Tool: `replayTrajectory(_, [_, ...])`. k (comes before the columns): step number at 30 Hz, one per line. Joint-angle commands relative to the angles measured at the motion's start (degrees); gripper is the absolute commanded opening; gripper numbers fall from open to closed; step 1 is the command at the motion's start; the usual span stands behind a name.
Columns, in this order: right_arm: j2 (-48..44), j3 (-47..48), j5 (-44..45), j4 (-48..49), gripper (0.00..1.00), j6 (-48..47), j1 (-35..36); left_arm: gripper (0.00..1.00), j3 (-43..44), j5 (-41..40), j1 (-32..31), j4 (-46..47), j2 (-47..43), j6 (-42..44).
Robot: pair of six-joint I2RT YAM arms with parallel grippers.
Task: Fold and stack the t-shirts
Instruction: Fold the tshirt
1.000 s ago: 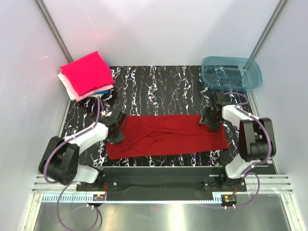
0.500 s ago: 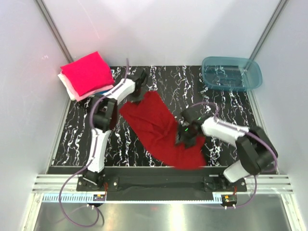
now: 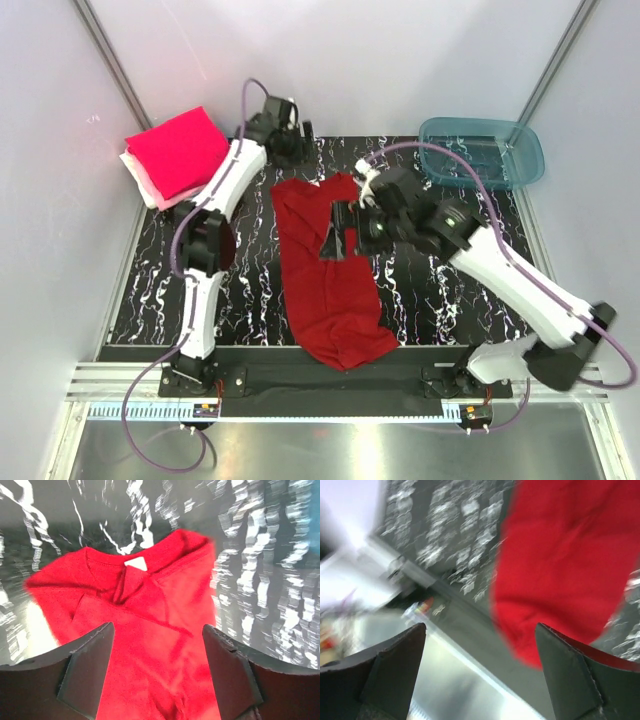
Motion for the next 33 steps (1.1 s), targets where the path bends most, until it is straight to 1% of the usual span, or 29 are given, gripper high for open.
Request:
replayTrajectory(1, [12.19, 4.38, 14.0, -4.07, 0.96, -6.57, -2.55, 0.78, 1.34, -0.72, 0.91, -5.74, -14.12, 2.79])
replayTrajectory(2, [16.83, 7.79, 17.51, -4.08, 0.93, -7.89, -3.94, 0.82, -3.47, -2.03, 1.09, -6.97, -19.97, 3.58])
replayTrajectory(4, [21.33, 10.71, 19.38, -3.29, 0.91, -9.56, -4.66, 0.82, -9.63, -4.14, 1.18, -7.59, -26.24, 4.2])
replayTrajectory(5, [23.71, 12.64, 21.05, -3.38, 0.9, -10.44, -4.83, 0.82, -17.32, -5.19, 1.09, -7.51, -29.49, 4.72])
replayTrajectory(6, [28.6, 16.23, 22.02, -3.2, 0.88, -12.19, -5.01, 0.82, -21.66, -6.16, 1.09, -7.25, -35.96, 4.73])
replayTrajectory(7, [31.35, 18.52, 22.81, -3.98, 0.87, -12.73, -5.19, 0.82, -25.97, -6.69, 1.09, -6.9, -39.33, 4.73])
replayTrajectory(8, [34.16, 20.98, 24.3, -4.95, 0.87, -13.17, -5.36, 0.82, -34.45, -7.04, 1.01, -6.46, -42.76, 4.9])
replayTrajectory(9, [39.58, 25.71, 25.36, -7.05, 0.87, -13.52, -5.54, 0.82, -38.72, -9.31, 1.0, -6.28, -49.67, 4.56])
replayTrajectory(10, [42.07, 28.02, 26.06, -8.11, 0.86, -13.52, -5.89, 0.82, -46.42, -10.2, 1.0, -5.84, -53.22, 4.2])
replayTrajectory(11, [44.1, 31.09, 25.98, -8.21, 0.86, -13.79, -5.98, 0.82, -49.97, -10.65, 0.92, -5.32, -56.82, 4.11])
replayTrajectory(12, [47.69, 32.42, 25.9, -8.3, 0.85, -13.96, -6.07, 0.82, -53.23, -11.26, 0.92, -4.96, -63.47, 4.2])
replayTrajectory(13, [49.38, 33.65, 25.46, -8.21, 0.84, -14.14, -6.07, 0.83, -55.96, -11.96, 0.92, -4.96, -66.76, 4.46])
replayTrajectory(14, [50.87, 36.1, 24.76, -8.21, 0.83, -14.31, -6.07, 0.83, -59.73, -12.58, 0.92, -6.44, -72.45, 5.6])
replayTrajectory(16, [55.44, 38.66, 24.05, -8.38, 0.81, -14.4, -6.24, 0.83, -62.56, -16.09, 0.92, -8.64, -77.58, 6.74])
replayTrajectory(17, [57.02, 41.37, 24.05, -8.39, 0.8, -14.49, -6.16, 0.85, -63.45, -16.54, 1.0, -8.65, -80.21, 8.23])
replayTrajectory(18, [60.09, 42.97, 24.14, -9.08, 0.79, -14.49, -6.24, 0.86, -64.06, -17.15, 1.0, -8.57, -84.76, 9.03])
replayTrajectory(19, [61.77, 44.72, 23.79, -9.61, 0.79, -14.32, -6.24, 0.87, -65.64, -17.33, 1.0, -7.43, -86.98, 9.82])
replayTrajectory(20, [64.92, 48.22, 23.53, -10.05, 0.79, -13.88, -6.5, 0.92, -66.78, -17.59, 0.92, -6.38, -91.09, 10.87])
replayTrajectory(22, [68.1, 51.58, 22.39, -10.93, 0.78, -13.61, -6.86, 0.95, -68.28, -17.68, 0.74, -4.88, -94.37, 10.7])
replayTrajectory(23, [69.59, 54.99, 22.21, -11.28, 0.78, -13.35, -7.12, 0.95, -68.72, -17.94, 0.83, -4.79, -96.65, 10.44])
replayTrajectory(24, [72.57, 56.41, 21.86, -11.72, 0.78, -13.09, -7.99, 0.94, -68.9, -20.38, 0.83, -5.05, -97.54, 9.66])
replayTrajectory(25, [73.9, 57.82, 19.68, -11.9, 0.77, -12.82, -8.61, 0.94, -69.69, -21.89, 0.83, -5.74, -98.42, 8.61])
replayTrajectory(26, [75.31, 61.49, 18.26, -12.6, 0.77, -12.04, -9.49, 0.94, -70.31, -22.95, 0.83, -5.66, -100.52, 7.38])
replayTrajectory(27, [77.85, 63.61, 16.77, -14.0, 0.76, -11.33, -11.58, 0.94, -71.09, -23.65, 0.83, -5.58, -101.67, 6.93])
replayTrajectory(28, [78.74, 65.12, 13.71, -13.92, 0.76, -10.89, -12.73, 0.94, -73.28, -23.66, 0.83, -4.45, -102.99, 6.66])
replayTrajectory(29, [79.36, 66.0, 12.55, -13.49, 0.75, -9.32, -13.79, 0.94, -74.52, -23.49, 0.83, -3.74, -105.7, 6.14])
replayTrajectory(31, [79.28, 65.14, 8.6, -9.81, 0.75, -7.99, -17.13, 0.94, -77.59, -23.13, 0.83, -1.29, -108.09, 5.87])
replayTrajectory(33, [80.94, 66.79, 7.36, -7.6, 0.74, -6.5, -19.15, 0.94, -77.69, -23.39, 0.92, -0.92, -110.03, 5.87])
